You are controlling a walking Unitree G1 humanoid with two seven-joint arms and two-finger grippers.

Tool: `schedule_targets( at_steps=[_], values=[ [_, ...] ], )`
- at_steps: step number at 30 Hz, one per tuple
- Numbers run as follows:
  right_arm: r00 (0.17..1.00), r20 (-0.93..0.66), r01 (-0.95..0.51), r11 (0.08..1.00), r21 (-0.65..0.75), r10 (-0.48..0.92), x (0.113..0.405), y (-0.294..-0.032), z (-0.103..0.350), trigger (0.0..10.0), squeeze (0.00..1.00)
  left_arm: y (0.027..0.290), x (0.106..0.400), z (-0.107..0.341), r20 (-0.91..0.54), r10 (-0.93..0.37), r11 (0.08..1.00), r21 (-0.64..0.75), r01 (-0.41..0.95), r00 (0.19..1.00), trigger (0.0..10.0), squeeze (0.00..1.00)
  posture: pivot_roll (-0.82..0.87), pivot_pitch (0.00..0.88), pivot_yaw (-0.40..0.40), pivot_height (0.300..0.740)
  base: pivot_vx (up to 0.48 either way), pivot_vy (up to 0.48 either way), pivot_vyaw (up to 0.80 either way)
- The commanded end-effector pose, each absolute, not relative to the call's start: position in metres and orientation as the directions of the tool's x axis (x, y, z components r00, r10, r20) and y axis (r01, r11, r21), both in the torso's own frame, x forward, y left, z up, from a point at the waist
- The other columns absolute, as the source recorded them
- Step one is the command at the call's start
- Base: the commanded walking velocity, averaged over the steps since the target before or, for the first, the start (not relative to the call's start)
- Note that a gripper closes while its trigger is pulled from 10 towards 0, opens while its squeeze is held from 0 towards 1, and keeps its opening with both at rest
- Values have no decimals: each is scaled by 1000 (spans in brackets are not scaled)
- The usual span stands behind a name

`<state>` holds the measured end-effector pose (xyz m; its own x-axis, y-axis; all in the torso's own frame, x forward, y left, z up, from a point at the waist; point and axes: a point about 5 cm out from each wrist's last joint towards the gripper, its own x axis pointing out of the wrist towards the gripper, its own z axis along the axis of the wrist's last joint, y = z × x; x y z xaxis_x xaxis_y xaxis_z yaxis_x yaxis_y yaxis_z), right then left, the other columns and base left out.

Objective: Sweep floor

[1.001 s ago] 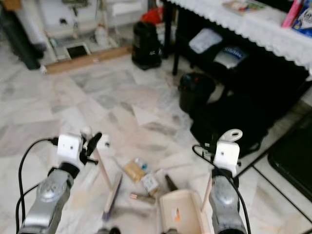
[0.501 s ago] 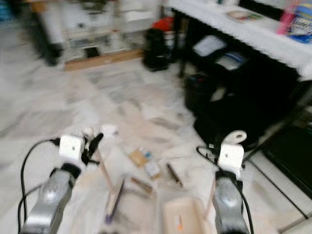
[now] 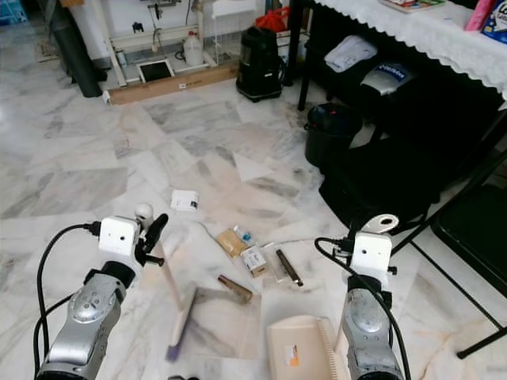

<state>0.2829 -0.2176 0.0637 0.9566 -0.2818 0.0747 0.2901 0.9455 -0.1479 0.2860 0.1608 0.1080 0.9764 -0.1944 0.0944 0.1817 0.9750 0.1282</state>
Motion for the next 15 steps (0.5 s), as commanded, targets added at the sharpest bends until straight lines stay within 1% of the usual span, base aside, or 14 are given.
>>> schedule_targets(
  at_steps=[1,4,7,14,15],
  values=[
    [951,100,305,941,-147,-292,286,-220,69,10000,0,161,288,116,133,-198,972,152,177,971,10000,0,-27,98,-20,740,0,0,0],
    [947,101,316,937,-146,-304,287,-222,69,10000,0,161,288,116,136,-199,972,150,178,971,10000,0,-26,96,-20,740,0,0,0],
    [942,99,331,935,-129,-320,291,-225,71,10000,0,160,289,116,140,-202,973,145,182,969,10000,0,-25,93,-18,740,0,0,-581],
    [947,102,317,938,-144,-304,295,-221,72,10000,0,158,290,117,147,-209,972,139,188,967,10000,0,-22,84,-15,740,0,0,-800],
    [947,105,317,938,-143,-304,296,-221,72,10000,0,158,290,117,148,-209,972,140,189,967,10000,0,-21,83,-14,740,0,0,-413]
  ],
)
